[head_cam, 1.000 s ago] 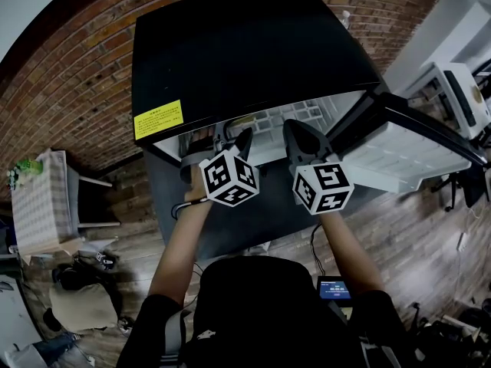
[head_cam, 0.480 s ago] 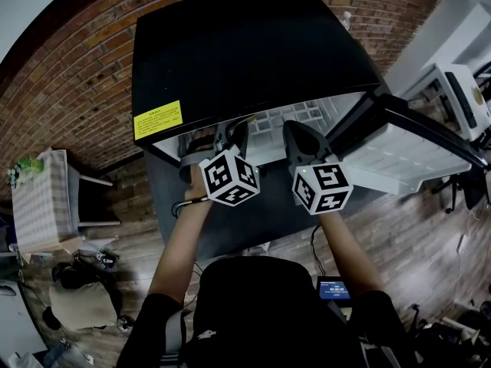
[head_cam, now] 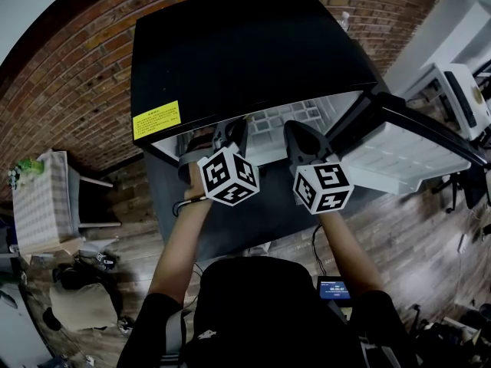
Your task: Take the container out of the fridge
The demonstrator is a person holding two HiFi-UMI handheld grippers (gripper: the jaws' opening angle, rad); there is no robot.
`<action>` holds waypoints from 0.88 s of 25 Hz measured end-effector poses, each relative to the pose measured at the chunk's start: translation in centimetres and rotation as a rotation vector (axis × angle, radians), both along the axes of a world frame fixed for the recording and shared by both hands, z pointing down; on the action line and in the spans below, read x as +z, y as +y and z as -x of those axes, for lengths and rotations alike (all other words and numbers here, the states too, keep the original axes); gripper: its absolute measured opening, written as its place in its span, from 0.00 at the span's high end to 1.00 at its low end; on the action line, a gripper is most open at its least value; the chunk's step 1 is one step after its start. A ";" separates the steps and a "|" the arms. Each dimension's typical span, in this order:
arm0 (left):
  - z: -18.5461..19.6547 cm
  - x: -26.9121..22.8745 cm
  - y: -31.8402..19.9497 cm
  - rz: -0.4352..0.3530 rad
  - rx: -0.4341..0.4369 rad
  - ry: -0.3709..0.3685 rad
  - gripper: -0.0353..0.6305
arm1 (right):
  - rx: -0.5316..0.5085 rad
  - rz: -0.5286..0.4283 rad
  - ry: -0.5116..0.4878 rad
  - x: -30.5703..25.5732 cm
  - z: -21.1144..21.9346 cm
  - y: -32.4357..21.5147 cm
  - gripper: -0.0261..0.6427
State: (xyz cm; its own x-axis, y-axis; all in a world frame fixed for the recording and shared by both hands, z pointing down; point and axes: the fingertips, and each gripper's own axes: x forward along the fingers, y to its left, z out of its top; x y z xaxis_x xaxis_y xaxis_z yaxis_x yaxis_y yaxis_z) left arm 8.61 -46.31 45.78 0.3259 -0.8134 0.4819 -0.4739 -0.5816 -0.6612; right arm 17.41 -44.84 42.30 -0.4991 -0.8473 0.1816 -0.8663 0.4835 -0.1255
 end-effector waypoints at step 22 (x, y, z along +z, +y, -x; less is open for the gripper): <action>-1.1 -0.8 2.5 0.005 0.089 0.022 0.90 | 0.021 -0.008 0.008 -0.6 0.8 1.7 0.90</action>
